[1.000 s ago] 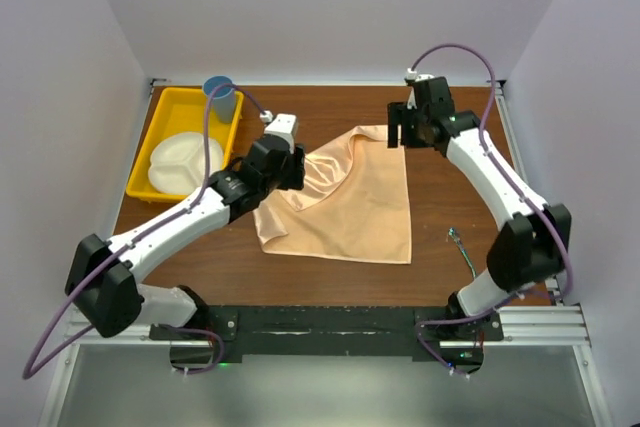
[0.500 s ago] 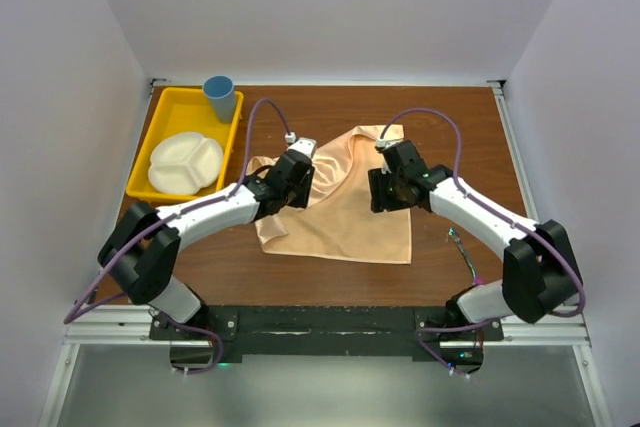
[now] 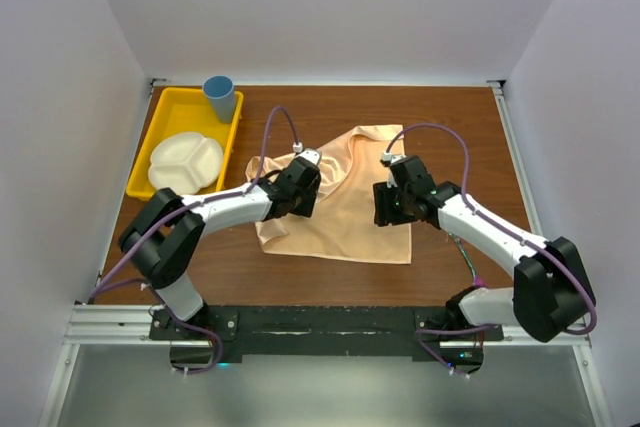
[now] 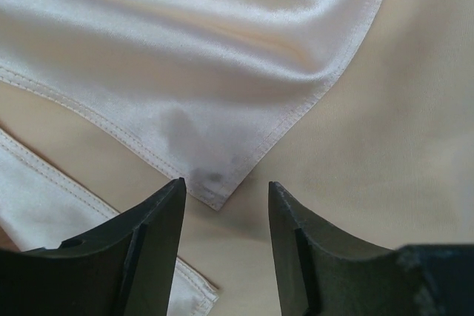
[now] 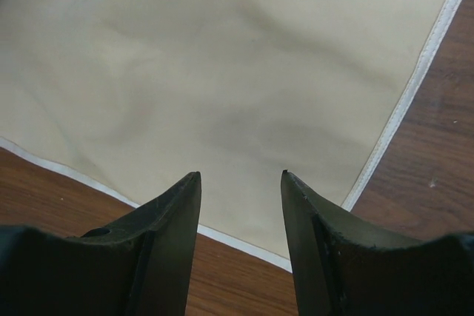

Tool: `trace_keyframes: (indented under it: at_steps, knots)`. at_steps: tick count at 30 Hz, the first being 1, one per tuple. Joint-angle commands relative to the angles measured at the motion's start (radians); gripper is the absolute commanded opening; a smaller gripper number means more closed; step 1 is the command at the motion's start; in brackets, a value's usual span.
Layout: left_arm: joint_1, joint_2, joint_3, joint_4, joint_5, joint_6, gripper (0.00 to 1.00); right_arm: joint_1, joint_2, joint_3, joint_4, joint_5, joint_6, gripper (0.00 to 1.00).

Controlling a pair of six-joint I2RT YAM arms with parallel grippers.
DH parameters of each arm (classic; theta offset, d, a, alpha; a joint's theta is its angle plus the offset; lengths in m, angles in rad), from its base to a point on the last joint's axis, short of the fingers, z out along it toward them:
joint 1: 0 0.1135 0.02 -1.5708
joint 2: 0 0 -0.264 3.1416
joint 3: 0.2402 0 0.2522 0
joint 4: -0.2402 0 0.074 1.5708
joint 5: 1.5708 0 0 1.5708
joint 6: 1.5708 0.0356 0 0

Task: Fold the napkin, place the utensils inside, and roll it up
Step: Flatten the napkin out

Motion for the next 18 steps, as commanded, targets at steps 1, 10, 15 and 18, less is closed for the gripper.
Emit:
trace_keyframes:
  at_steps: [1, 10, 15, 18]
  knots:
    - [-0.007, 0.020, -0.002, 0.047, -0.007, -0.002, 0.55, 0.002, -0.033, -0.021, 0.049, -0.043, 0.023, 0.52]
    - [-0.007, 0.057, -0.036, 0.095, -0.028, -0.015, 0.49, 0.003, 0.004, -0.052, 0.090, -0.021, 0.035, 0.51]
    - [-0.007, 0.065, -0.030, 0.107, -0.038, -0.012, 0.38, 0.003, 0.006, -0.084, 0.125, -0.014, 0.071, 0.43]
    - [-0.009, 0.069, -0.022, 0.107, -0.044, -0.009, 0.25, 0.003, 0.010, -0.102, 0.139, -0.009, 0.100, 0.40]
